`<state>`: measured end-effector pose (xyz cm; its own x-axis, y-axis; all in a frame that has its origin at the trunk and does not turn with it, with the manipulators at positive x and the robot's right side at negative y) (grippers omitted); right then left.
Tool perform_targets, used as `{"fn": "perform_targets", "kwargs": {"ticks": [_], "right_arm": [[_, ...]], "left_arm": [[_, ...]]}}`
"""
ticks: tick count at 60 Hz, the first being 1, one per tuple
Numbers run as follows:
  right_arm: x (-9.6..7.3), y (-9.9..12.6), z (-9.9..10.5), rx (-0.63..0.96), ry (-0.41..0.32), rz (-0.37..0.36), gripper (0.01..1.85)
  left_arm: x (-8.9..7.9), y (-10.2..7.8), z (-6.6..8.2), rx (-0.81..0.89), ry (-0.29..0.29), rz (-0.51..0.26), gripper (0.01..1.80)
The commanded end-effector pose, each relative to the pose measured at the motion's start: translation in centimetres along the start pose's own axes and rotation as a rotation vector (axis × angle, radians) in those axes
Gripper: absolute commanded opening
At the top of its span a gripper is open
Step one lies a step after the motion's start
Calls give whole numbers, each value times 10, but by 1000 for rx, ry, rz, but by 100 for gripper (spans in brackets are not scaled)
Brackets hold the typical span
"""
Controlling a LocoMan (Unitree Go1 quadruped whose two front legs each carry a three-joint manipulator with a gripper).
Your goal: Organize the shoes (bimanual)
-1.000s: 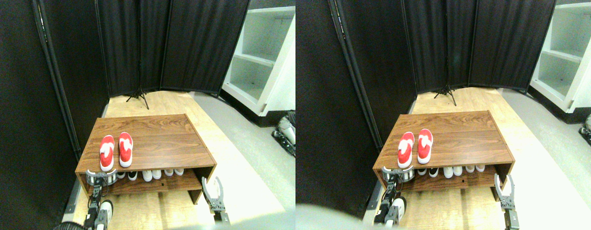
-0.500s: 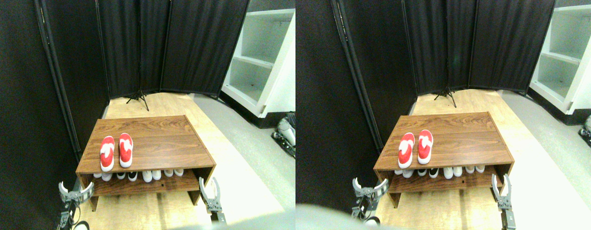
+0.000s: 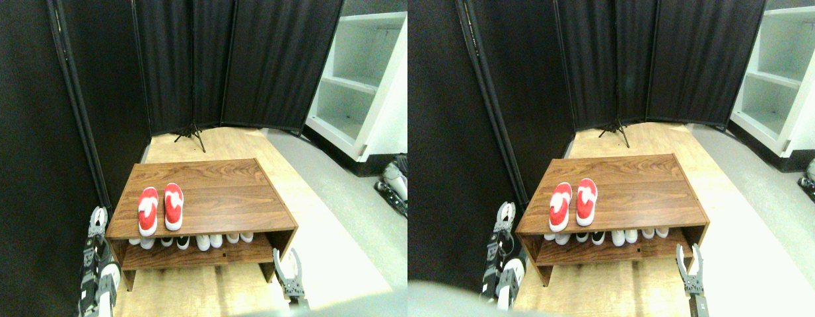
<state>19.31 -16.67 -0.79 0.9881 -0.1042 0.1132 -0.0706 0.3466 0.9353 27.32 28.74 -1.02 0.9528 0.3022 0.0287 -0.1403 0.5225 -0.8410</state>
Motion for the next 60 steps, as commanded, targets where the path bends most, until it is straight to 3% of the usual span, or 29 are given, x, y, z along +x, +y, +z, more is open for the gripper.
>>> {"fn": "perform_targets", "kwargs": {"ticks": [1,9,24,60], "right_arm": [[1,11,4,-3,-24,56,23],[-1,11,6,-12,-31,52,25],[-3,12,7,9,-34,44,22],[1,14,7,5,-54,28,23]], "left_arm": [[11,-2,-8,18,25,-18,1],[29,1,-25,26,43,9,1],[42,2,-50,110,35,68,1],[36,-18,-94,-18,88,115,1]]}}
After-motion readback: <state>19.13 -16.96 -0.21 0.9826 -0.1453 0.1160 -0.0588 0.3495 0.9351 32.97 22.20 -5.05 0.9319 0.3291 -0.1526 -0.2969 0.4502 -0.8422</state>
